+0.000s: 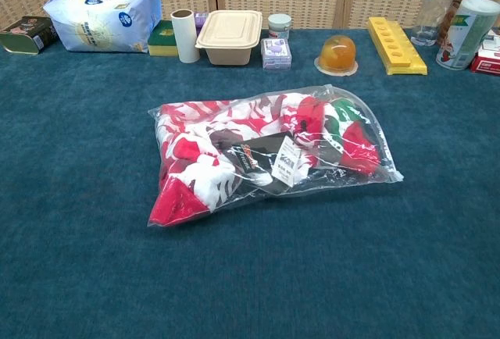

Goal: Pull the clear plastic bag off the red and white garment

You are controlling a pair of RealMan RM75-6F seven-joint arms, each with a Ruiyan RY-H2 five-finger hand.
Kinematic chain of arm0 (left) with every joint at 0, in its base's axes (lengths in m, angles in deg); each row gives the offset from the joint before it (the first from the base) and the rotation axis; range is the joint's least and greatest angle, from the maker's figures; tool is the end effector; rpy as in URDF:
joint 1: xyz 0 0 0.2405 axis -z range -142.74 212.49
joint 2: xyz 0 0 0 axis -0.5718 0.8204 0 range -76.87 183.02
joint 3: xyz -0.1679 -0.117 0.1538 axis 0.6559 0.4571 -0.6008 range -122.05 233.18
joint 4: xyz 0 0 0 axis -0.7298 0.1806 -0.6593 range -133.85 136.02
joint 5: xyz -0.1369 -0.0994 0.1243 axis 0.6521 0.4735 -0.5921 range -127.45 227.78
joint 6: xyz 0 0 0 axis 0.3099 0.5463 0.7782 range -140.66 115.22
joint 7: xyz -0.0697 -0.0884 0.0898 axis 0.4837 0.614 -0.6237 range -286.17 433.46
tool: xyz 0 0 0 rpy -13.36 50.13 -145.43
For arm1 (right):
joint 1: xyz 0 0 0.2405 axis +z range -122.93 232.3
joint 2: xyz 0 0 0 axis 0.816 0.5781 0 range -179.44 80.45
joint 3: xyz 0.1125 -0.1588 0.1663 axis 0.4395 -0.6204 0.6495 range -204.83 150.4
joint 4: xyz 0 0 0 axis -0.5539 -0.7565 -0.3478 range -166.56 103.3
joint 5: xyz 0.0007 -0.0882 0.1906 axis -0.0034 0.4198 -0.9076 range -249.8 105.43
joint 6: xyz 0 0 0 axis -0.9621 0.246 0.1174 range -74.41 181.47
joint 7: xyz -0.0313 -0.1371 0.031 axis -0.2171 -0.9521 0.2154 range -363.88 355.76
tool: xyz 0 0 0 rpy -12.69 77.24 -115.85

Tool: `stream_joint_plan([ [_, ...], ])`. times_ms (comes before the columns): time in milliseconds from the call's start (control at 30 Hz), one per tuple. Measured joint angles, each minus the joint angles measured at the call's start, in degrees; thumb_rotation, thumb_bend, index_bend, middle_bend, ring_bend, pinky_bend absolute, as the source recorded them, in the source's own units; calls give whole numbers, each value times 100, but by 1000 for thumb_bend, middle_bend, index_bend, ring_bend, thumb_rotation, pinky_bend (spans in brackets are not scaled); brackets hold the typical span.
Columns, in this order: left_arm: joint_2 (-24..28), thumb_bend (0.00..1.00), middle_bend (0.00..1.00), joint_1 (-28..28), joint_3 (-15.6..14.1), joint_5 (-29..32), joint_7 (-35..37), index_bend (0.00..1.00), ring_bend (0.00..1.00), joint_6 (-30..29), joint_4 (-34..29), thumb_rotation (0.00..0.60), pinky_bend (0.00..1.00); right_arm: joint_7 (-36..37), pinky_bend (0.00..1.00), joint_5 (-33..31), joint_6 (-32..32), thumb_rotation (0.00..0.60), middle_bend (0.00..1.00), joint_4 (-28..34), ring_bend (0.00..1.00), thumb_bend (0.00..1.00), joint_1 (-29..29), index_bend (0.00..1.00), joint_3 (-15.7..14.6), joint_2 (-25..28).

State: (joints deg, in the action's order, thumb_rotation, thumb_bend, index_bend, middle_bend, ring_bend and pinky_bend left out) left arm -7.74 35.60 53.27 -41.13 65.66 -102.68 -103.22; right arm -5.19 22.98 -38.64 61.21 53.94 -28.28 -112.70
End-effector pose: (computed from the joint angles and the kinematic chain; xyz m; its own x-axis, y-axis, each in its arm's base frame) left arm -0.2753 0.1393 0.1567 0.3886 0.0324 0.9208 0.9213 -0.0296 -0.3877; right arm -0.3027 -0.1356 0.1613 0.4211 0.0154 0.9069 -0.9038 -0.0770 0.4209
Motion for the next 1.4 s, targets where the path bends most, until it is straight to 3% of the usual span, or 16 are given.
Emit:
stream_joint_plan([
  [867, -33, 45, 151, 133, 82, 10, 65, 269, 79, 273, 84, 600, 52, -71, 215, 19, 83, 600, 239, 33, 233, 109, 18, 204, -1, -61],
  [1167, -123, 45, 150, 713, 179, -133, -155, 269, 79, 1081, -85, 600, 52, -32, 215, 46, 2, 600, 239, -18, 233, 108, -53, 204, -37, -70],
  [1400, -611, 45, 150, 1497, 435, -55, -532, 269, 79, 2100, -313, 600, 52, 7, 215, 97, 32, 600, 239, -72, 233, 108, -59, 204, -82, -89],
])
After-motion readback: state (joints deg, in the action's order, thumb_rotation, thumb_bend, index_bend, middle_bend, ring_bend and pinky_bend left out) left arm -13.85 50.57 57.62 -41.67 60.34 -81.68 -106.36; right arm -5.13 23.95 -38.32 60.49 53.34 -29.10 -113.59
